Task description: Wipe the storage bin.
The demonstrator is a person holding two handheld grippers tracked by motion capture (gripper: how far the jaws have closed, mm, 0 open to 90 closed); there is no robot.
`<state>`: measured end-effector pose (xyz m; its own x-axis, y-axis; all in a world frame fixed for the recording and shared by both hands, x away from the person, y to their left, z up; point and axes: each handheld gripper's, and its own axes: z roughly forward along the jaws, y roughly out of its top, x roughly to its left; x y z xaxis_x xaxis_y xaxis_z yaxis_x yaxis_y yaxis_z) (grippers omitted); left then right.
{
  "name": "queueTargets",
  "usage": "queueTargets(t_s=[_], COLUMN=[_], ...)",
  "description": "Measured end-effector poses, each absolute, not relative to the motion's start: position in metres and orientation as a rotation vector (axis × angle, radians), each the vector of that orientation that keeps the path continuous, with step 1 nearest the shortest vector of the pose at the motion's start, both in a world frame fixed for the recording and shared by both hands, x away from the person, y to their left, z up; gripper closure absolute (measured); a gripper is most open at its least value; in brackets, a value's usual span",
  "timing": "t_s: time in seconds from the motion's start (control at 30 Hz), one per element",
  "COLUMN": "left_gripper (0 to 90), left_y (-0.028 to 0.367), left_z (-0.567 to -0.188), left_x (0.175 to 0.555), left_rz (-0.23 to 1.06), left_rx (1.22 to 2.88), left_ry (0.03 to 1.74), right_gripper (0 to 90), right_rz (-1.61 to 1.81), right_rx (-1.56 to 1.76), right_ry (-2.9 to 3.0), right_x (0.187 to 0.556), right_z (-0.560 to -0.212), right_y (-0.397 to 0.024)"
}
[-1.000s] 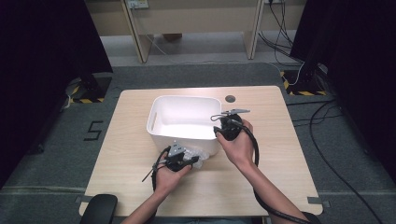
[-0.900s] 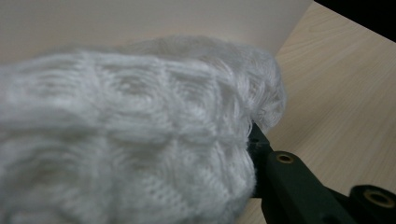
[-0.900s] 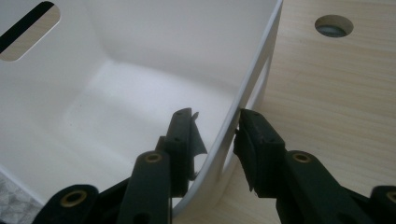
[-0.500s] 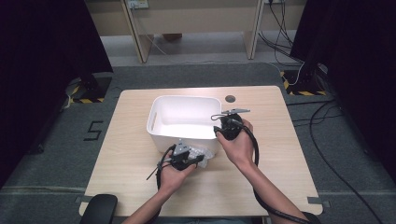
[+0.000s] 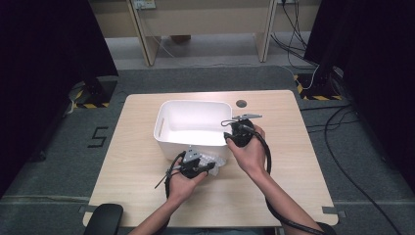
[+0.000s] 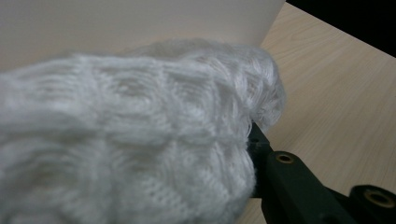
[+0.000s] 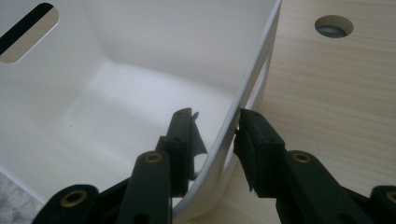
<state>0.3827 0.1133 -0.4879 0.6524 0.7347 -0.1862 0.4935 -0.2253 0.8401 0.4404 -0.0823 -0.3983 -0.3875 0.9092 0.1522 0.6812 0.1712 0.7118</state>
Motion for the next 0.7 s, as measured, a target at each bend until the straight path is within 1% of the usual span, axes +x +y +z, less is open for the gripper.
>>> queueTargets(t_s=[0.7], left_gripper=[75.2], left_y=[0.11], left_z=[-0.461], left_x=[0.379], left_rz=[0.33], left_rx=[1.862], left_ry=[0.924], right_gripper=[66.7], right_rz=[1.047], right_rx=[1.52], right_ry=[2.145], right_x=[0.441], right_z=[-0.398], right_y=[-0.082])
